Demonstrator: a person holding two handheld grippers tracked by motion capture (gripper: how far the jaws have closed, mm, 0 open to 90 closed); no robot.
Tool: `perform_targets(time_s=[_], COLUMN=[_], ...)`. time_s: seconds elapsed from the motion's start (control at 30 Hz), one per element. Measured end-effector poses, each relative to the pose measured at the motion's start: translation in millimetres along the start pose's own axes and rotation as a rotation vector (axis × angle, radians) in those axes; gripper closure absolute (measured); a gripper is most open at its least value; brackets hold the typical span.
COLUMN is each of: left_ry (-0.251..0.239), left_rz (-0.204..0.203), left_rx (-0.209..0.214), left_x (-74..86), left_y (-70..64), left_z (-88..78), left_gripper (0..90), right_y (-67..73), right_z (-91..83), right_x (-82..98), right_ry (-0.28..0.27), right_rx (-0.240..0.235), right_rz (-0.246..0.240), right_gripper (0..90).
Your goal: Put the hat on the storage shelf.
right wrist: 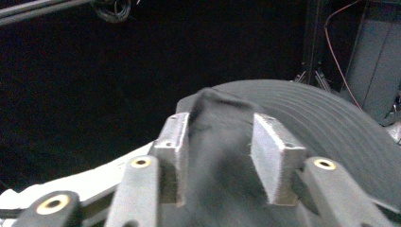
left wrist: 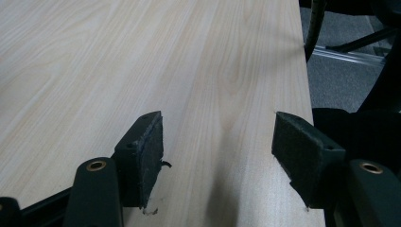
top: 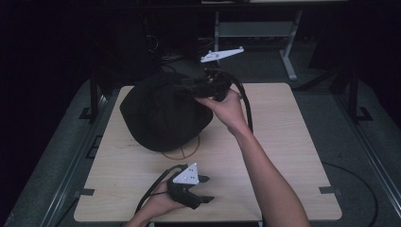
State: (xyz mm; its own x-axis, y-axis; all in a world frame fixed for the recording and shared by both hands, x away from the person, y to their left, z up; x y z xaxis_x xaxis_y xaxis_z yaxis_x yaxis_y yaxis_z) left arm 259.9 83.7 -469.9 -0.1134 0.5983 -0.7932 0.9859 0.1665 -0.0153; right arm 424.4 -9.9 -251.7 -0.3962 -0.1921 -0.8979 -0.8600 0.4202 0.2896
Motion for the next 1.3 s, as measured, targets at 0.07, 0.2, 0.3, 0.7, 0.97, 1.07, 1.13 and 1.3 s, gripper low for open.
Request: perform_targets(time_s=[0.07, 0.2, 0.3, 0.7, 0.97, 1.07, 1.13, 1.3], left_ry=[0.003, 0.009, 0.009, -0.006, -0.012, -0.013, -0.013, -0.012], left_rz=[-0.006, -0.001, 0.002, -0.023, -0.022, -0.024, -0.024, -0.023], left_rx=[-0.001, -0.003, -0.004, -0.017, -0.023, -0.024, -0.024, -0.026], left_x=[0.1, 1.0, 1.2, 1.9, 1.8, 1.7, 1.6, 1.8], left_y=[0.2, 1.2, 1.0, 4.2, 5.1, 5.1, 5.1, 5.7], left_z=[0.2, 0.1, 0.0, -2.0, -1.6, -1.7, -1.6, -1.6], left_gripper=[33.4, 33.3, 33.1, 32.1, 31.6, 31.6, 31.6, 31.3], right_y=[-6.0, -10.5, -15.3, -33.0, -41.3, -45.3, -46.9, -48.5], right_z=[-16.3, -28.6, -42.7, -82.4, -101.3, -109.2, -113.7, -120.8], right_x=[5.4, 10.9, 18.7, 44.9, 61.3, 68.9, 73.2, 79.7], right_ry=[-0.015, -0.02, -0.022, -0.042, -0.04, -0.04, -0.038, -0.04], right_rx=[0.013, 0.026, 0.046, 0.105, 0.142, 0.157, 0.164, 0.174], right_rz=[0.009, 0.02, 0.032, 0.072, 0.093, 0.102, 0.109, 0.117], right_gripper=[51.8, 47.5, 44.4, 39.1, 36.8, 36.3, 35.8, 35.2])
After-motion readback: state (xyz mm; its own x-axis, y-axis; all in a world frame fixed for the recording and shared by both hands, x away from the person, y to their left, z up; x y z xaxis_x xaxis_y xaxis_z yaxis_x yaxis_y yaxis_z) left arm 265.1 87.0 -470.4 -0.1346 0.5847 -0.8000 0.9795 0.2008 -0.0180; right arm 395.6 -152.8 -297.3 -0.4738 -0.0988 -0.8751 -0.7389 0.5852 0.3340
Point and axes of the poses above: each handheld gripper's, and its own axes: z roughly forward along the jaws, x roughly out of its underside, y roughly to its left, the point moved 4 cm from there along z, roughly forward along the jaws, and after that the axes turned 3 degrees about z, right-handed, at the moved point
